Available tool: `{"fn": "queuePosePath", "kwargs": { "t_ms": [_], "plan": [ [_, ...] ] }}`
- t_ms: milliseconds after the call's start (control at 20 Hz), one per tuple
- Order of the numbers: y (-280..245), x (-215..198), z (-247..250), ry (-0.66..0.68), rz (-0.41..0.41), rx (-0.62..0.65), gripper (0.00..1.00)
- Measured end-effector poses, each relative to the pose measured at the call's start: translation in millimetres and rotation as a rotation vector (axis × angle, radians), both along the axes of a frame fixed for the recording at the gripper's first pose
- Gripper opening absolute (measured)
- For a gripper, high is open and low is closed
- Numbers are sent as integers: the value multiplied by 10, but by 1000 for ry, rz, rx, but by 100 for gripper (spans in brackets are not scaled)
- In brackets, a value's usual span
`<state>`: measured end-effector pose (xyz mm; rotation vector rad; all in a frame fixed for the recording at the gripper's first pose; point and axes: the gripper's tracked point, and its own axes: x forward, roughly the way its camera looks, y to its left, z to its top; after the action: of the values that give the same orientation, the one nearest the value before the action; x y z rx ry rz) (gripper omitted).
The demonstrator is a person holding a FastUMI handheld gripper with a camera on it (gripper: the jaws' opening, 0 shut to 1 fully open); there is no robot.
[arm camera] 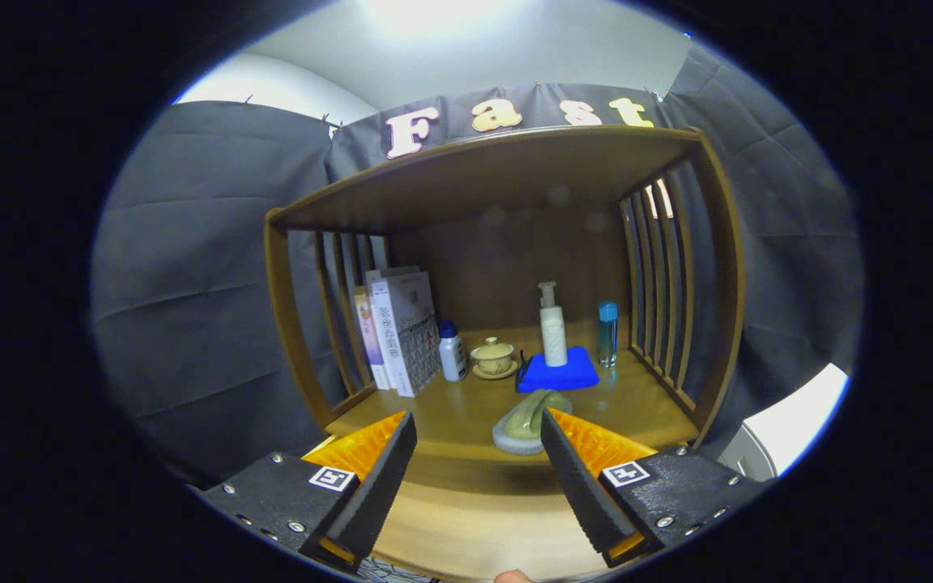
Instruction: Pull open the drawer, take out the items inside it, and place them on the countertop above the cabinet.
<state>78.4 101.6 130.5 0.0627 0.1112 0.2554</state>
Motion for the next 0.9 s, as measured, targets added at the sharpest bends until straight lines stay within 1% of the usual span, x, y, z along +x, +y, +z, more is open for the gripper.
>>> {"fn": "queuePosePath", "kwargs": {
  "t_ms": [350, 600, 650, 750, 900],
  "plan": [
    [-80, -788, -209, -82, -15, -34, 95],
    [38, -1269, -473, -111, 47, -76, 95],
    [28, -1351, -506, -117, 50, -74, 95],
    [5, -1447, -684, -100, 49, -66, 95],
    [-12, -1639, -1006, -41, 63, -48, 95]
  ]
}}
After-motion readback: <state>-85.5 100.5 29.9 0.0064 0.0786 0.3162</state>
